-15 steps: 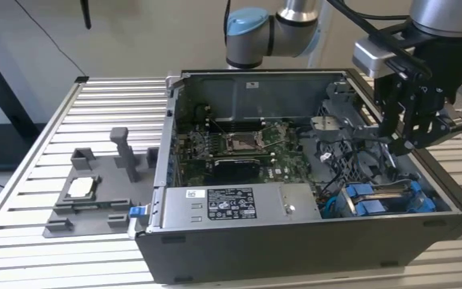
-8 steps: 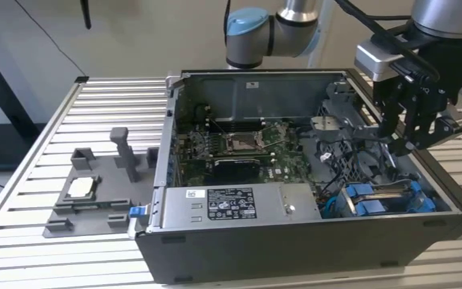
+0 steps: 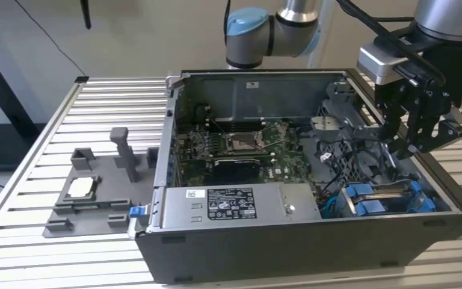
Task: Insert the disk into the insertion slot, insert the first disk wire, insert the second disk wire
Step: 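Insert the first disk wire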
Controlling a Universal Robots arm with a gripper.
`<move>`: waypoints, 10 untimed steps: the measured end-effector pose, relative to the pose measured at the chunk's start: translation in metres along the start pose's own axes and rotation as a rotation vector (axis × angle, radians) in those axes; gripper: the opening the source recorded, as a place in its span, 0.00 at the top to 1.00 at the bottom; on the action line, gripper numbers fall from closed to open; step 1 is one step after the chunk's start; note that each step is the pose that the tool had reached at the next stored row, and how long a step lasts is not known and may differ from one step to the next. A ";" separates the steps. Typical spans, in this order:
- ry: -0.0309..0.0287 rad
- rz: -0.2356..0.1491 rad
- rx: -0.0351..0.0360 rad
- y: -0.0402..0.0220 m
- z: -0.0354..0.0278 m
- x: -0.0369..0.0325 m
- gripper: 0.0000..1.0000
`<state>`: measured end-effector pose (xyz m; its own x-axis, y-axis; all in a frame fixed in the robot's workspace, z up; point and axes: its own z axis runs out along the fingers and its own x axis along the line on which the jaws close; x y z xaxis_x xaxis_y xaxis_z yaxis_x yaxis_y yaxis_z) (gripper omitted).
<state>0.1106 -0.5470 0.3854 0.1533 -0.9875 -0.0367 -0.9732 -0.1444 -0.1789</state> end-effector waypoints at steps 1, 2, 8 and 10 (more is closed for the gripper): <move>0.0002 0.000 0.0000 0.0000 0.0000 0.0000 0.54; 0.0004 0.000 0.0000 0.0000 0.0000 0.0000 0.54; 0.0018 0.000 -0.0003 0.0000 0.0000 0.0000 0.75; 0.0019 0.000 -0.0003 0.0000 0.0000 0.0000 0.80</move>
<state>0.1106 -0.5469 0.3854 0.1533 -0.9876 -0.0348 -0.9732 -0.1448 -0.1787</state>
